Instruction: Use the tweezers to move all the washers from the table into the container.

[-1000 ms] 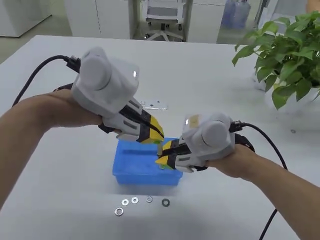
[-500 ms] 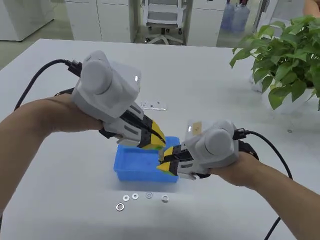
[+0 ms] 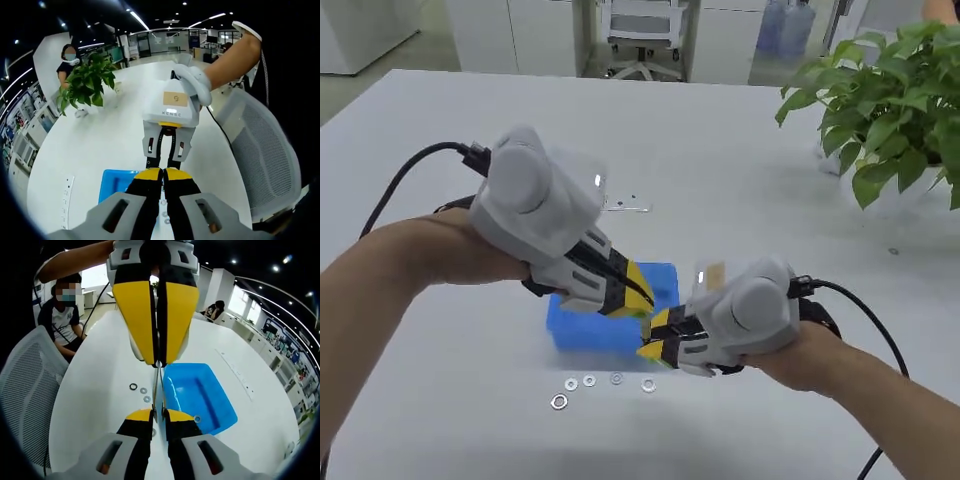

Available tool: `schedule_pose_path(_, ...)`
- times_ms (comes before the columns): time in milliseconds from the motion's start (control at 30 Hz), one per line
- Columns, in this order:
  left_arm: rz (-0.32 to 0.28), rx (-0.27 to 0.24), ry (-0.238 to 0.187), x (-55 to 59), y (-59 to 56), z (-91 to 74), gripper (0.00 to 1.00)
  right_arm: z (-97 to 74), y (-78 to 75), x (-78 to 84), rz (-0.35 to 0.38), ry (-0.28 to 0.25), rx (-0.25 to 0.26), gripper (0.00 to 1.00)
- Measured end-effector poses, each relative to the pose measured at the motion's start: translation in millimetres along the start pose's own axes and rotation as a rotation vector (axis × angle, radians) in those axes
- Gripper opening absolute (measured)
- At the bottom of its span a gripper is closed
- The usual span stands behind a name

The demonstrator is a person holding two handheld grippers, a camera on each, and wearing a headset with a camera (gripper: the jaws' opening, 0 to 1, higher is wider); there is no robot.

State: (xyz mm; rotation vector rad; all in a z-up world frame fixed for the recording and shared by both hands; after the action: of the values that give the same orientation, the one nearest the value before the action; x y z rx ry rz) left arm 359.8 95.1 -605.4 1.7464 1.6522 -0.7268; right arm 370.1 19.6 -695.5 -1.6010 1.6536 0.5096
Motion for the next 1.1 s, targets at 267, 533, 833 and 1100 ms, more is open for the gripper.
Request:
schedule_pose_path(267,-0.016,0.021,-0.005,11.1,-3.9,7.9,0.05,7.1,8.4,10.0,-0.001,0.018,-0.008,0.11)
schedule_pose_path(533,-0.036,0.046,-0.004,21.7,-6.9,16.9,0.05,15.3,16.9,18.6,-0.004,0.042,-0.028,0.11)
schedule_pose_path(833,-0.049,0.067,-0.001,30.7,-5.2,24.7,0.05,21.4,19.5,29.1,0.01,0.053,-0.035,0.11)
schedule_pose_path(1100,-0.054,0.083,0.005,35.8,-3.2,32.6,0.06,27.1,17.6,38.3,0.02,0.066,-0.042,0.11)
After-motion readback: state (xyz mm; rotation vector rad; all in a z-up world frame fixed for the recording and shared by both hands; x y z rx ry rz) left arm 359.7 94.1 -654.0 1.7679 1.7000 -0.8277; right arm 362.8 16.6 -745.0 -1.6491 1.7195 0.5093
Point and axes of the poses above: the centre of the closed fingertips' face, and the gripper's own axes: z roughly forward along the fingers, y roughly to its left, x roughly out of its underside, the point moved 7 cm from there along -z, roughly backward along the fingers, and after that the axes turned 4 degrees about x, right-handed, at the moved point
